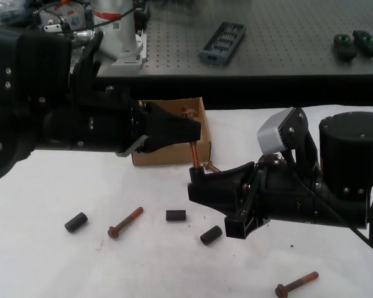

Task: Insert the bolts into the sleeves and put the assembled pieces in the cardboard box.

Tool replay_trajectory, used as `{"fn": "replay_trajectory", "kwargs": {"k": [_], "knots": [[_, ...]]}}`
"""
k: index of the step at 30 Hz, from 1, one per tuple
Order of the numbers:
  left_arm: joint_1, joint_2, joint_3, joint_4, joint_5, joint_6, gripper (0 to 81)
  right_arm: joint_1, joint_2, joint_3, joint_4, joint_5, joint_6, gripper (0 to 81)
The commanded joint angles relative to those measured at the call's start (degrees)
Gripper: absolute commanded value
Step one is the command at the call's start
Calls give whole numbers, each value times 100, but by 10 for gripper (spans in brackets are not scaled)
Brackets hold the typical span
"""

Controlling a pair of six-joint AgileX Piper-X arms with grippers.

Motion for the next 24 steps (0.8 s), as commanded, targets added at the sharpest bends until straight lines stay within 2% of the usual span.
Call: {"fn": "replay_trajectory", "kwargs": {"k": [1, 12, 16, 24], "knots": [[-17, -8, -68, 93, 41, 103, 6, -2, 0, -46, -279, 89, 91, 44], [-17, -8, -68, 1021, 101, 1165, 6, -2, 0, -46, -352, 89, 220, 44], [-17, -8, -68, 1034, 354, 1354, 6, -2, 0, -46, -364, 89, 295, 44], [-17, -8, -68, 1044, 353, 2173, 6, -2, 0, -60, -553, 89, 440, 44]]}}
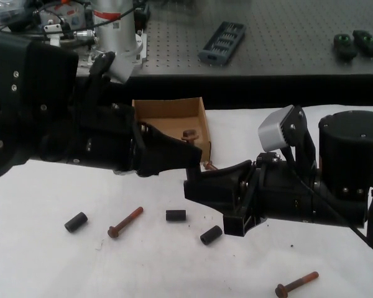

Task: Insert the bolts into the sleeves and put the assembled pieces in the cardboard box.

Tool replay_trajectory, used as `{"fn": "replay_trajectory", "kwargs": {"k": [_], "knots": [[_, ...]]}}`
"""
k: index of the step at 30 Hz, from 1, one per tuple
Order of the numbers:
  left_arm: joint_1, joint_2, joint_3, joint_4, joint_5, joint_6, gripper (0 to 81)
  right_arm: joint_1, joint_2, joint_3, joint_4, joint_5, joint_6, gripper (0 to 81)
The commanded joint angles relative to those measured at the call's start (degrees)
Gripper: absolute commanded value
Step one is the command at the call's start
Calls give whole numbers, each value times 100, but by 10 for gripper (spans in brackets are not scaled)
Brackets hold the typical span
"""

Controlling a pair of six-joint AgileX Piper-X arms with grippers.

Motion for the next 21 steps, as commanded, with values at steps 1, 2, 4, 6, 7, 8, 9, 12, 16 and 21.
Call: {"fn": "replay_trajectory", "kwargs": {"k": [1, 2, 4, 6, 7, 8, 9, 12, 16, 21], "knots": [[4, -8, -29, 88, 18, 587, 5, -15, -36, -70, -373, 178, 217, 44], [4, -8, -29, 89, 18, 628, 6, -15, -36, -66, -384, 178, 215, 44], [4, -8, -29, 89, 18, 685, 84, -15, -36, -66, -404, 178, 216, 44], [4, -8, -29, 89, -41, 685, 226, -15, -36, -66, -404, 178, 216, 44], [4, -8, -29, 89, -127, 685, 300, -15, -36, -66, -404, 178, 216, 44], [4, -8, -29, 89, -211, 675, 399, -15, -36, -66, -402, 167, 216, 44], [4, -8, -29, 89, -312, 639, 496, -15, -36, -81, -361, 126, 216, 44], [4, -25, -29, 89, -342, 430, 626, -15, -36, -137, -264, 68, 194, 44], [21, -126, -38, -46, -777, 441, 498, -108, -36, -291, -153, 96, 37, 44], [295, -384, -39, -501, -1769, 481, 417, -586, 291, -867, 592, 181, -9, 44]]}}
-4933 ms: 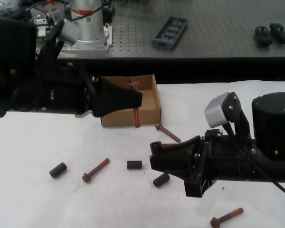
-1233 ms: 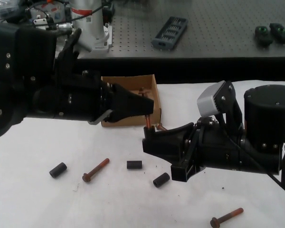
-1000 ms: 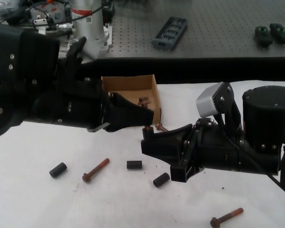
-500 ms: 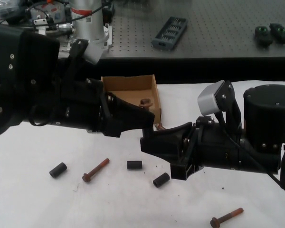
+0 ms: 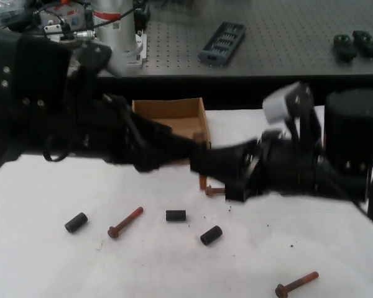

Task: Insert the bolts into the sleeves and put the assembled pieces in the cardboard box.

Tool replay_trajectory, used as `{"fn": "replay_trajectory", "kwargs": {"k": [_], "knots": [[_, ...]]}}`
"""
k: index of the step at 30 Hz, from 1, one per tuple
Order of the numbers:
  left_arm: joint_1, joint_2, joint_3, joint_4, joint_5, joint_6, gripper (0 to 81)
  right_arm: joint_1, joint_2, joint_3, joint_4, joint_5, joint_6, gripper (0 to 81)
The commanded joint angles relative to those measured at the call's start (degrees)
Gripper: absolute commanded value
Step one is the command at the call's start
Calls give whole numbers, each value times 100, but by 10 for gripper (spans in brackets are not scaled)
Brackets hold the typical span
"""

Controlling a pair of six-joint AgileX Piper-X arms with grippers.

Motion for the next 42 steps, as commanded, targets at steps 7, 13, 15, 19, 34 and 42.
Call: {"fn": "replay_trajectory", "kwargs": {"k": [7, 13, 15, 19, 34, 42], "knots": [[662, -427, -38, -270, -1399, -155, 417, -563, 1272, -1360, 213, 74, -47, 44], [707, -427, -38, 356, -1399, -252, 417, -598, 2570, -2864, 851, 74, 170, 44], [707, -427, -38, 476, -1399, -252, 417, -598, 2989, -3442, 1135, 74, 309, 44], [707, -427, -27, 530, -1399, -252, 417, -598, 3630, -4419, 1592, 133, 497, 44], [707, -427, -27, 567, -1399, -414, 417, -629, 4858, -5839, 2434, 623, 1724, 44], [707, -427, -27, 579, -1352, -460, 417, -595, 4961, -5888, 2420, 750, 1615, 42]]}}
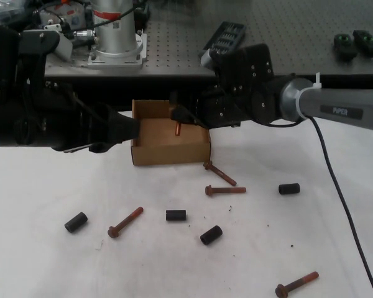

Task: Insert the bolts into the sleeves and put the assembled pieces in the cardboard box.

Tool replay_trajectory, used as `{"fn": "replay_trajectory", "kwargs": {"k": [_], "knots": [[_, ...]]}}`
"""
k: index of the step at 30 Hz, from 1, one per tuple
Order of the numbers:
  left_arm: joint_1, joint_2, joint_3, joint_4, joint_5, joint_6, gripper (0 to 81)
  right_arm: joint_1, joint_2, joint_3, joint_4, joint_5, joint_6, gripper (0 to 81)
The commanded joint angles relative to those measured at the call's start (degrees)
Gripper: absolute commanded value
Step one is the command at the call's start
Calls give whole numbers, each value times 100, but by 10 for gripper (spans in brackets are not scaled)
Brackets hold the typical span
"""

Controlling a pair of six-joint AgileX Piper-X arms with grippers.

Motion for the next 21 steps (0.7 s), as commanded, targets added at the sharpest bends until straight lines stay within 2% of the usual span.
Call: {"fn": "replay_trajectory", "kwargs": {"k": [1, 2, 4, 8, 9, 17, 21], "knots": [[8, -48, -27, -25, 9, -89, 417, -21, -50, -123, -79, 8, -63, 32], [8, -48, -27, -25, 9, -89, 417, -21, -50, -123, -133, -34, -98, 9], [8, -48, -27, -25, 9, -89, 417, -21, -50, -123, -227, -126, -131, 69], [8, -48, -27, 72, 9, -89, 417, -21, -50, -135, -250, -52, -102, 352], [8, -48, -27, 96, 9, -89, 417, -21, -50, -135, -217, 7, -39, 397], [8, -48, -27, 117, 9, -89, 417, -21, -191, -135, -70, 7, -50, 367], [8, -48, -27, 117, 9, -89, 417, -21, -453, -135, 591, 28, -422, 367]]}}
